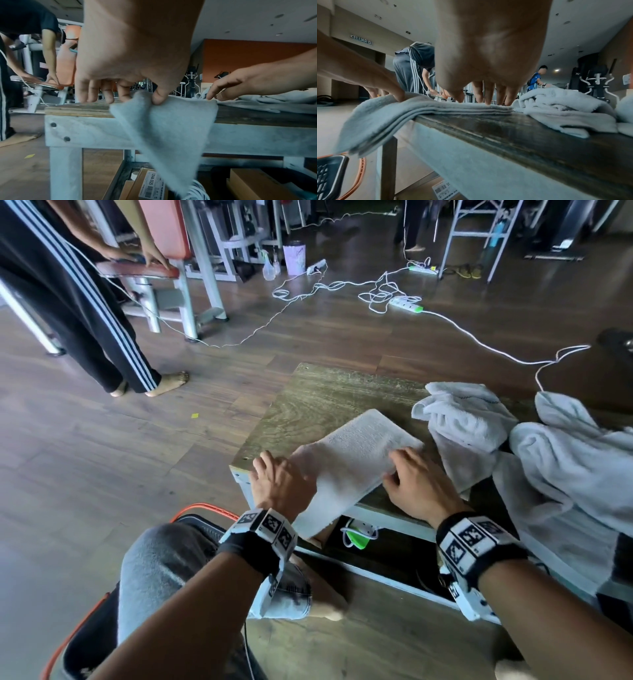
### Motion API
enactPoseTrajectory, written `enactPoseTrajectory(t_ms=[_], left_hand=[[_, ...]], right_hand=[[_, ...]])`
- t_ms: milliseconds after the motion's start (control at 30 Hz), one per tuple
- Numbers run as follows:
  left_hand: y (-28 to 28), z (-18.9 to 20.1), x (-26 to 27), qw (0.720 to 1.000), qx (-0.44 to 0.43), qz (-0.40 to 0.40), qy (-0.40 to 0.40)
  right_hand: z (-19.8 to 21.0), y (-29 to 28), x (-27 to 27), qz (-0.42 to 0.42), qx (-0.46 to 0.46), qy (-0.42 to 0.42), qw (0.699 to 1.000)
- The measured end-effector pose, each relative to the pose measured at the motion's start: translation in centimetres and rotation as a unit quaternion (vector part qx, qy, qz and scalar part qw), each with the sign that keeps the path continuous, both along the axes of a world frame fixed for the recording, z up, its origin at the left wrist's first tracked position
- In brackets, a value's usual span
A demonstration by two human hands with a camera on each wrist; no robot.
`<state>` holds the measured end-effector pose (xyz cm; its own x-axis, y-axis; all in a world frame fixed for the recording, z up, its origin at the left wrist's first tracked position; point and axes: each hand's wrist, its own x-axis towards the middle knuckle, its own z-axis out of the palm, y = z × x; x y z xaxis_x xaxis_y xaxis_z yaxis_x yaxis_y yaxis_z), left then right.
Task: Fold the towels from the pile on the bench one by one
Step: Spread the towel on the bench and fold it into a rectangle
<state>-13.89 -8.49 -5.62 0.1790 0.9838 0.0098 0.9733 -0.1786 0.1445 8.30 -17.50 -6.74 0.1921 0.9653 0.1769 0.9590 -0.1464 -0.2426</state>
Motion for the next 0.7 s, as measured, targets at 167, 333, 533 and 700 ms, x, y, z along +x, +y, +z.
enactPoseTrajectory(t_ms=[167,333,533,700], left_hand=[[-0.5,-0.5,-1.5,0.99,-0.057,-0.008,-0.129],[-0.9,-0.4,-1.4,0.964,-0.136,0.004,-0.229],[-1.4,1.2,-1.4,0.927,-0.201,-0.004,-0.316],[-2.4,3.3,0.5,0.785,-0.344,0.07,-0.511]], right_hand=[[-0.2,-0.7,-2.0,0.036,0.014,-0.024,0.999],[-0.1,-1.4,-2.6,-0.012,-0.052,-0.022,0.998],[0.2,-2.4,-1.8,-0.009,-0.097,0.036,0.995],[-0.2,-3.7,-1.8,0.069,-0.126,0.017,0.989]])
